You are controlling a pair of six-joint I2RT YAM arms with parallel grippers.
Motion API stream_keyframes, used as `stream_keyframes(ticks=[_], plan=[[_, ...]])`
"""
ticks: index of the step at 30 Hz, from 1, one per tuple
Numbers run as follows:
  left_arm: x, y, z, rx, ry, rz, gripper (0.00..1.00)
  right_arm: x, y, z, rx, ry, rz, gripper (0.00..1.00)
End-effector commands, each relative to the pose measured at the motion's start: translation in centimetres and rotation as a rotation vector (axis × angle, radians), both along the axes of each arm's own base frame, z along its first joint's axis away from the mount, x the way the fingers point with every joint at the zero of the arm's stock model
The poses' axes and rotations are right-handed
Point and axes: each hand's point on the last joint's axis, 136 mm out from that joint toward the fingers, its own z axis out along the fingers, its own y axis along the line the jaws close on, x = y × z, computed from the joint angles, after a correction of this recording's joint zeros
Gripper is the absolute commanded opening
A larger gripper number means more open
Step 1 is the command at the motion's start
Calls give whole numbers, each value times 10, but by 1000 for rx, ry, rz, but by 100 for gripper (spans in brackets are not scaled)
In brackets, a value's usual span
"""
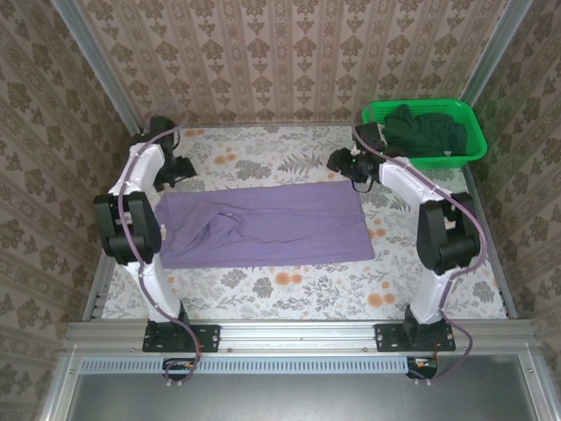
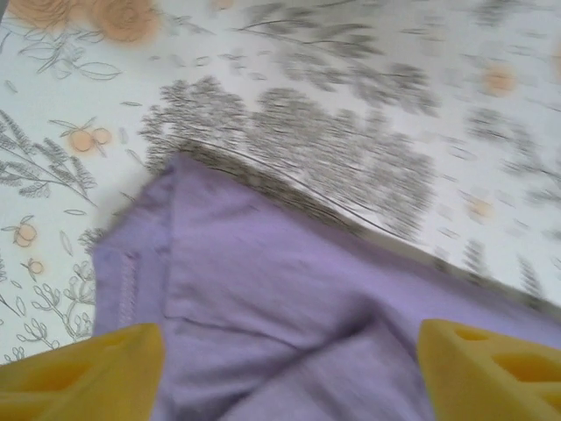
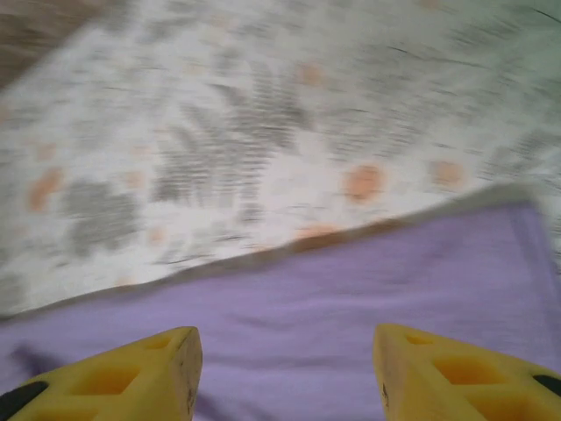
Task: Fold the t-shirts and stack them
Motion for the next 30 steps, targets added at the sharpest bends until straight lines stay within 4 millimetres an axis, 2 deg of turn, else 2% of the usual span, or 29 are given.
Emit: stream_keyframes(ticks=[1, 4, 5, 8, 11, 16, 19, 21, 23, 30], plan=[[-30, -21, 5, -57, 65, -22, 63, -20, 80, 25, 168, -92, 198, 55], [-43, -25, -7, -153, 71, -28, 56, -49, 151, 16, 193, -93, 363, 55], [-47, -24, -13, -185, 82, -24, 51, -57, 173, 10, 199, -76, 405, 55], [-53, -14, -33, -287, 118, 14, 37, -74, 225, -2, 174, -31, 504, 54], [-42, -5, -48, -310, 99, 28, 34, -78, 271, -11, 128, -39, 576, 54], [-33, 0, -74, -363, 119, 98, 32, -62, 331, -30, 67, -24, 601, 50], [-34, 13, -85, -396, 116, 182, 31, -50, 354, -37, 33, -34, 606, 50], [-33, 19, -91, -410, 119, 229, 29, -44, 362, -49, 24, -12, 600, 48], [-33, 23, -93, -395, 113, 250, 28, -37, 368, -60, 18, -15, 595, 48], [-36, 23, -101, -397, 145, 272, 28, -15, 373, -74, 66, -60, 537, 42]])
